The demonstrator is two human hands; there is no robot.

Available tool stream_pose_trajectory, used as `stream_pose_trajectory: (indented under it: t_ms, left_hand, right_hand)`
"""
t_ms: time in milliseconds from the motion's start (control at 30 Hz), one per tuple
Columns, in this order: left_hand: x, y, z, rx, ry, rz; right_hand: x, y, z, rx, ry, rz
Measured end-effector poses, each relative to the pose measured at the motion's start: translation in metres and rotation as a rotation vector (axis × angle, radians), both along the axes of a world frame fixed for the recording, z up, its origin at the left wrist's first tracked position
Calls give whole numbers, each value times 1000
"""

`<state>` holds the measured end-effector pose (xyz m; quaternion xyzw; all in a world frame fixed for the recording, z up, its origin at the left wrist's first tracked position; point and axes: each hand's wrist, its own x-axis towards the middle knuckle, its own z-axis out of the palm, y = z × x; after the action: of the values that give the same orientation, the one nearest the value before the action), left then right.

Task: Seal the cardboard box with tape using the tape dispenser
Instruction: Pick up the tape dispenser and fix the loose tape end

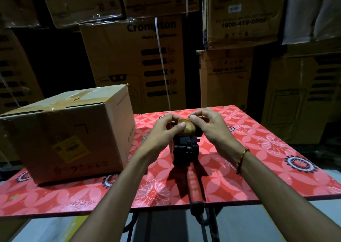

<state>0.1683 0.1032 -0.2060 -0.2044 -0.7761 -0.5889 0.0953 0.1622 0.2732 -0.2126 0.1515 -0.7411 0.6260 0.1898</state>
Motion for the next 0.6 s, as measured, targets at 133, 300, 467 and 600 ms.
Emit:
stream_pose_trajectory:
  t_ms: [133,300,467,600]
  left_hand:
    - [-2,-4,0,71,-49,1]
    - [0,6,0,107,-26,38]
    - [5,13,1,127,12,132]
    - [9,16,1,138,4,169]
  right_hand:
    - [22,9,-16,-129,-150,-162]
    - [71,19,-39,-142,-495,74]
    - [80,7,-51,70,-574,140]
    - [82,-2,-50,295,-514,78]
